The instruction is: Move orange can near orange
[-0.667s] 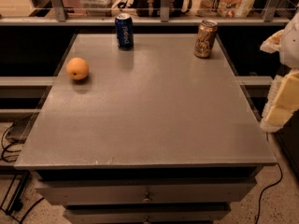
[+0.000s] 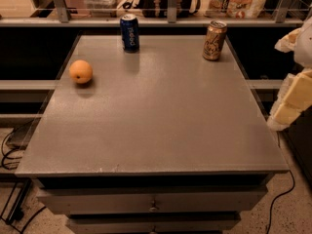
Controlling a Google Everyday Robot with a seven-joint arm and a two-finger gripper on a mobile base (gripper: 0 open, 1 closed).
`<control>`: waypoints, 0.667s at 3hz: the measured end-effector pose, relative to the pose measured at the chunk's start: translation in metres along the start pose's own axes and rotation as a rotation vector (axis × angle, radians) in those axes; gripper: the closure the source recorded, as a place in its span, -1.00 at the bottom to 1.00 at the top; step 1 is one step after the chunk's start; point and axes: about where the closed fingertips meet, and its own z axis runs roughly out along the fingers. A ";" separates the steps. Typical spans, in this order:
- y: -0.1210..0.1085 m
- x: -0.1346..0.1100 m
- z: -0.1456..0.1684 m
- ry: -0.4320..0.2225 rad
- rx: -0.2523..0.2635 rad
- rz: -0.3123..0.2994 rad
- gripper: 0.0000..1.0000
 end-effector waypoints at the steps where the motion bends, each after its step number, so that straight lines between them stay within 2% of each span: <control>1: -0.026 0.001 0.013 -0.123 0.032 0.071 -1.00; 2: -0.061 -0.006 0.026 -0.218 0.090 0.115 -1.00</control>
Offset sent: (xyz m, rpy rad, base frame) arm 0.1126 -0.0186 -0.0049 0.3166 -0.2328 -0.1221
